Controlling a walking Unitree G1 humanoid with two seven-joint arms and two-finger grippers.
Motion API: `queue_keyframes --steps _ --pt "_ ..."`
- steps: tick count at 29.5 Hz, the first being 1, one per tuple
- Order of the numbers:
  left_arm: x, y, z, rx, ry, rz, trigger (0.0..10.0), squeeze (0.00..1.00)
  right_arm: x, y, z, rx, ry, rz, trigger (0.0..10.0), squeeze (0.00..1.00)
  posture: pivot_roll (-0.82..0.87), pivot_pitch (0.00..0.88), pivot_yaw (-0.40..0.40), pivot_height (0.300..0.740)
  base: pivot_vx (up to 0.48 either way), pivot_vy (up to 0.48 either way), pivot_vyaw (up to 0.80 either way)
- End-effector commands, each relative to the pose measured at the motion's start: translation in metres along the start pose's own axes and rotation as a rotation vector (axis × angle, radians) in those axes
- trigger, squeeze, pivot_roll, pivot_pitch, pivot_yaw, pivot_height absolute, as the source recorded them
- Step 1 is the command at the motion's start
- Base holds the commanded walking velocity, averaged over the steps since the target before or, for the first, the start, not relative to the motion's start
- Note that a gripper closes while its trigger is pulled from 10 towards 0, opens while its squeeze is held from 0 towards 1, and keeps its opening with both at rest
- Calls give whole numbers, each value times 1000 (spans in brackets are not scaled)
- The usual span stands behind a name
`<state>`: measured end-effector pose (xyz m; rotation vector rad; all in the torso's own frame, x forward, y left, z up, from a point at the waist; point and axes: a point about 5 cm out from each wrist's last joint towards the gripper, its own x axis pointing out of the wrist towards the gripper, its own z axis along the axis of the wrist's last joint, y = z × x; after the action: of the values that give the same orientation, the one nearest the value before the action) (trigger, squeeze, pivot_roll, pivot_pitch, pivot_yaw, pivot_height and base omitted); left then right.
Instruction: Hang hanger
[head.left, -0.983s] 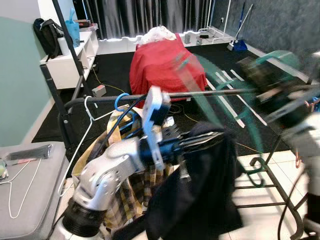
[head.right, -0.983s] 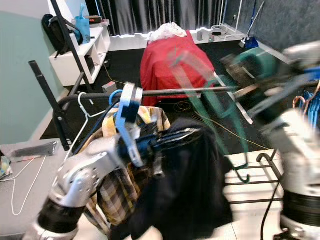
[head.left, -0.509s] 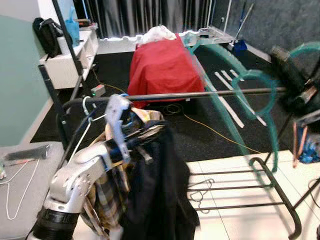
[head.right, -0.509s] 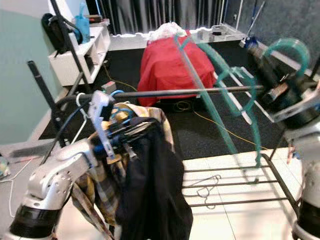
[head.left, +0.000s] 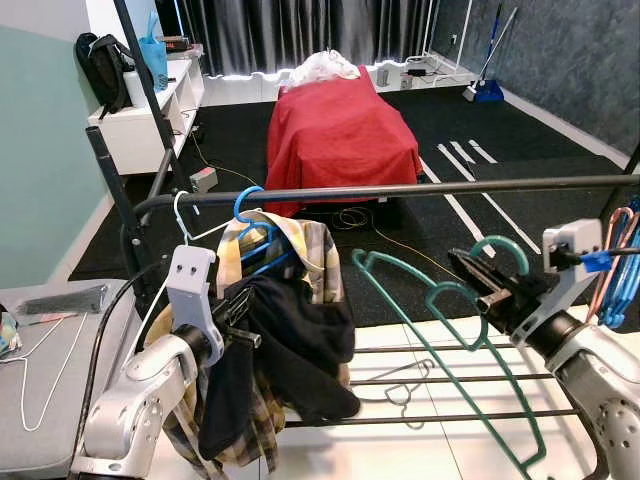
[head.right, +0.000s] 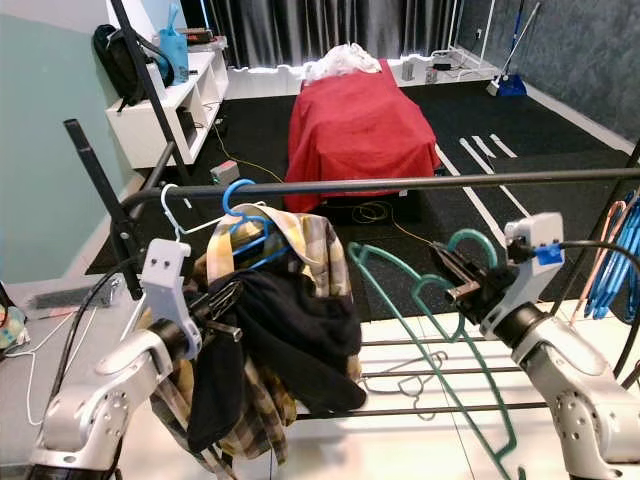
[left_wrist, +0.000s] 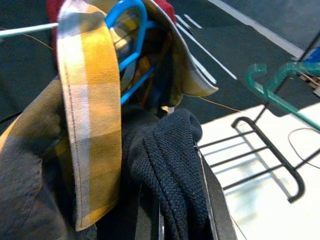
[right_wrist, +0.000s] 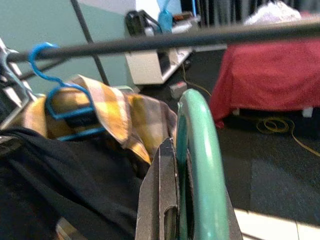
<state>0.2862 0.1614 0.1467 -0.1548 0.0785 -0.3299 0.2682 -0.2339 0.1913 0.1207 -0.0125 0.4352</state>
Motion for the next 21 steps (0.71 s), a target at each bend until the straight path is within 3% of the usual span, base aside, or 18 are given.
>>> queue_keyframes --steps 1,5,7,11,21 --pt "-3 8 -3 -10 -11 52 10000 0 0 -5 -8 10 21 -44 10000 0 -109 0 44 740 -379 0 0" --pt "-5 14 -11 -9 3 95 10000 0 -2 -16 -33 21 88 -127 10000 0 -86 0 39 740 -393 0 0" --pt "-5 14 -11 -9 3 95 10000 0 -2 -16 -33 21 88 -127 10000 0 -86 0 39 740 -390 0 0" --pt "-11 24 -30 -25 39 155 10000 0 -7 -21 -61 66 143 -157 10000 0 -79 0 31 740 -392 0 0" --pt "-7 27 -47 -37 66 186 10000 0 -11 -28 -81 74 194 -190 10000 0 -98 0 22 740 -433 0 0"
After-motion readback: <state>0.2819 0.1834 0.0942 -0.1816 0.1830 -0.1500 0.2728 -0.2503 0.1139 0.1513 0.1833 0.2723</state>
